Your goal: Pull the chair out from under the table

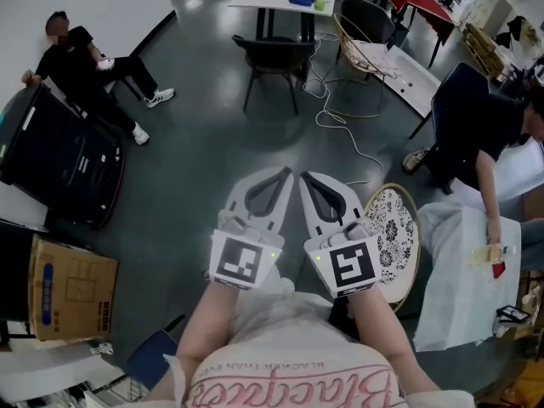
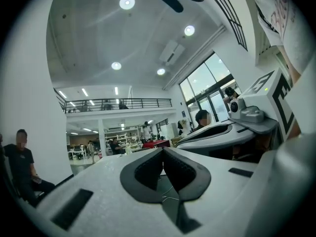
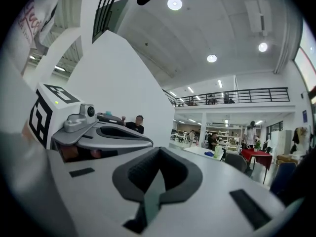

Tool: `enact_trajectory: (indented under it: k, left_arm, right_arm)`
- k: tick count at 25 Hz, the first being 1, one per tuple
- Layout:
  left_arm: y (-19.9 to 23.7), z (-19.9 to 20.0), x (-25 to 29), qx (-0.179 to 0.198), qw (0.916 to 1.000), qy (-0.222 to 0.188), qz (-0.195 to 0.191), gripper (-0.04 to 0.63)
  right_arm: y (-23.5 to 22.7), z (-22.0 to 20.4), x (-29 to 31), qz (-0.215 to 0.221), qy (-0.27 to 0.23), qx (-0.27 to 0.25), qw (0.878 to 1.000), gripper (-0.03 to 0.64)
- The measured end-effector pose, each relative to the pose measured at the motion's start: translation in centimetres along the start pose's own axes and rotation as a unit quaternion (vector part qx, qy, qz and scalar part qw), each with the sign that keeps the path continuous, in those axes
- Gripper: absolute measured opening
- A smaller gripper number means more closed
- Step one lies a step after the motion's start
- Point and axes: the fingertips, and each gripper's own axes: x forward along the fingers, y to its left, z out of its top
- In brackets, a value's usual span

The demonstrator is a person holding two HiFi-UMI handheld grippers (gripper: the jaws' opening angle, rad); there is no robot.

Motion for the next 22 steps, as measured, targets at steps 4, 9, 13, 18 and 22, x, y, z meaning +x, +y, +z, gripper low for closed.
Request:
enact_trajectory:
  k: [4, 9, 13, 18, 22]
  left_arm:
    - [0.6, -0.5, 1.0, -0.008, 1.0000, 0.003, 0.000, 0.003]
    - [2.5, -1.4, 3.4, -0.001, 0.9999, 0.004, -0.010, 0.003]
    - [5.2, -2.2, 5.7, 0.005, 0.9998, 0.007, -0.017, 0.003]
    - [9.0, -3.1, 9.5, 0.014, 0.9994, 0.005, -0.032, 0.003]
    - [12.0, -3.9, 13.0, 0.009, 0.9993, 0.003, -0.035, 0.003]
  right_arm:
    - [-0.7, -0.3, 0.8, 0.004, -0.004, 0.016, 1.000, 0.003]
    - [-2.2, -1.0, 3.2, -0.003, 0.000, 0.019, 1.000, 0.003]
    - [-3.5, -1.6, 6.5, -0.010, 0.005, 0.030, 0.999, 0.003]
    - [-5.6, -1.9, 11.6, -0.011, 0.006, 0.024, 1.000, 0.004]
    - [-8.2, -2.2, 15.4, -0.017, 0.008, 0.022, 1.000, 0.004]
